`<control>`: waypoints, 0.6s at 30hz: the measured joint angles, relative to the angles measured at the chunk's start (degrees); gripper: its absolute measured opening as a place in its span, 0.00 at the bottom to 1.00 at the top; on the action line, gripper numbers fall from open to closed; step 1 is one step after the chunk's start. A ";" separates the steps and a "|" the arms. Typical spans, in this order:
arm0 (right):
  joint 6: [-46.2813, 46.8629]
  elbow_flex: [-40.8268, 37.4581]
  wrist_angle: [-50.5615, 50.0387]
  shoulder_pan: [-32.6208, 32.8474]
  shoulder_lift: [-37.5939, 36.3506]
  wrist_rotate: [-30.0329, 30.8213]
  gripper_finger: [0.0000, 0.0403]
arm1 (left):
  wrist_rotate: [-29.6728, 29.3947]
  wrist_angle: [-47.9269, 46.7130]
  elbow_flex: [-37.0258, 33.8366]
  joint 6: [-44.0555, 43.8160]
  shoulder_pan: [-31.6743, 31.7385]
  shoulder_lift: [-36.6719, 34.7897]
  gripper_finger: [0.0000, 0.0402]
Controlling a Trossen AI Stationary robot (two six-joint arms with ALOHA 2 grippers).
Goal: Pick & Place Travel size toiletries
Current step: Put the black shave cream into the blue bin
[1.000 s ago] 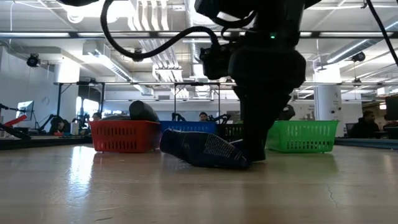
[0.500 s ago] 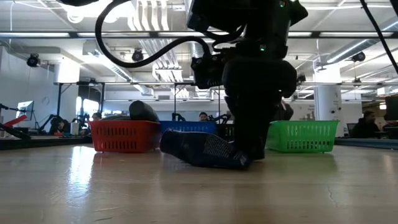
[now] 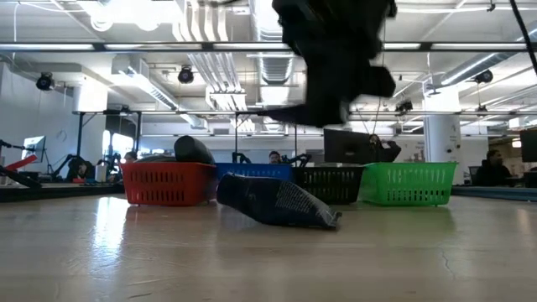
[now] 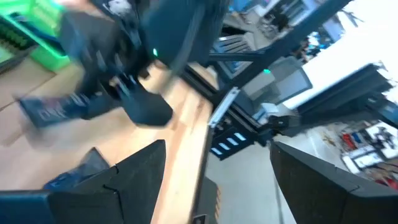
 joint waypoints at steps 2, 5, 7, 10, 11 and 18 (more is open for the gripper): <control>6.71 0.02 2.29 -0.43 -2.84 3.28 0.25 | -0.01 -0.04 0.11 0.55 -0.77 -0.64 0.73; 12.42 0.23 6.54 -2.54 -4.91 7.75 0.24 | -1.53 0.05 0.42 1.17 -1.59 -1.07 0.73; 14.12 0.12 8.59 -5.29 -4.66 7.18 0.24 | -3.50 -0.07 0.43 1.95 -1.88 -1.45 0.73; 13.24 0.07 15.08 -10.33 -1.80 4.02 0.25 | -5.42 0.94 0.46 4.63 -1.87 -1.95 0.73; 12.92 -0.01 16.70 -12.00 -0.69 2.88 0.25 | -5.95 1.67 0.47 5.63 -1.87 -1.97 0.73; 13.49 -0.04 16.39 -17.10 4.18 -2.73 0.25 | -6.31 3.74 0.51 6.74 -2.02 -2.83 0.73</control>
